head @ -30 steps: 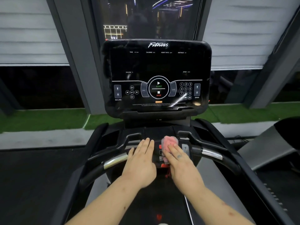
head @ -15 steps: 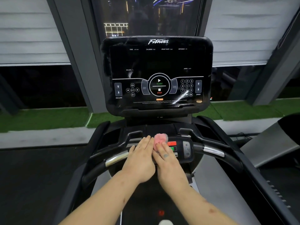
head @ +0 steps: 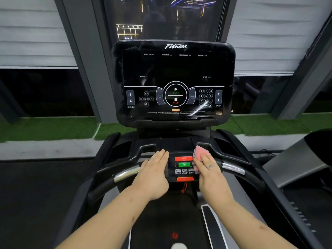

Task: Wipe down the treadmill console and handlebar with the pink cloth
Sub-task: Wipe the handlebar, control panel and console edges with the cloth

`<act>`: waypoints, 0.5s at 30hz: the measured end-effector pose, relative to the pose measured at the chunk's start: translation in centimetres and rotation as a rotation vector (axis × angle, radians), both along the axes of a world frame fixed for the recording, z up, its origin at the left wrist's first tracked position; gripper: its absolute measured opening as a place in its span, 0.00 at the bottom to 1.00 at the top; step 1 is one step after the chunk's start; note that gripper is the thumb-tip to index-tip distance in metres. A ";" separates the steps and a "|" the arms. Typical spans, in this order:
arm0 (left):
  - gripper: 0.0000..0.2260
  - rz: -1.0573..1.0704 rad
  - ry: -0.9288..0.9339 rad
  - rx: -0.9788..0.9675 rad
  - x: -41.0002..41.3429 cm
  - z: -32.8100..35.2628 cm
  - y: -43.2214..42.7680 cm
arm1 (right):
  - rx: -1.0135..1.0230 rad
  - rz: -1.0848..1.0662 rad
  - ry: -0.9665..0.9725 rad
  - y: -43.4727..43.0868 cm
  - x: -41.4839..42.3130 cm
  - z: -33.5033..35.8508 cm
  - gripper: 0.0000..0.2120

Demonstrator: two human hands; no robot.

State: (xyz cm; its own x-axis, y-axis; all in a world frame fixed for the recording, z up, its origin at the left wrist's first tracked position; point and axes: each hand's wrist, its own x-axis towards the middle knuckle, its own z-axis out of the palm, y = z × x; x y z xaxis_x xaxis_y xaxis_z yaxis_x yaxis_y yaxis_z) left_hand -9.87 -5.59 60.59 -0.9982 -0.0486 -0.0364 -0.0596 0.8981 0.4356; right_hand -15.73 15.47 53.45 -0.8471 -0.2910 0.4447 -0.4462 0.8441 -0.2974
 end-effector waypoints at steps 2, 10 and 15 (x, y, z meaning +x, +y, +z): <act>0.41 -0.017 -0.007 0.005 -0.2 0.0 -0.2 | -0.010 0.028 -0.054 -2.0 0.1 -0.1 0.29; 0.40 -0.026 -0.001 0.021 -0.2 -0.3 -0.5 | 0.112 0.293 0.034 -6.4 1.7 -1.2 0.30; 0.43 -0.033 -0.003 -0.032 -0.6 -0.7 -0.5 | 0.191 0.366 0.108 -2.2 0.8 -1.2 0.27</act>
State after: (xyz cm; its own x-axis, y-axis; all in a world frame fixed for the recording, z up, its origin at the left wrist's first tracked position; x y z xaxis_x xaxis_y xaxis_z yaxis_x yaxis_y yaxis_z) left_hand -10.46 -6.11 59.90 -0.9991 -0.0169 -0.0385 -0.0312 0.9131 0.4065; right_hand -14.90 13.24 52.28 -0.6242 -0.6496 0.4341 -0.7466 0.6597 -0.0864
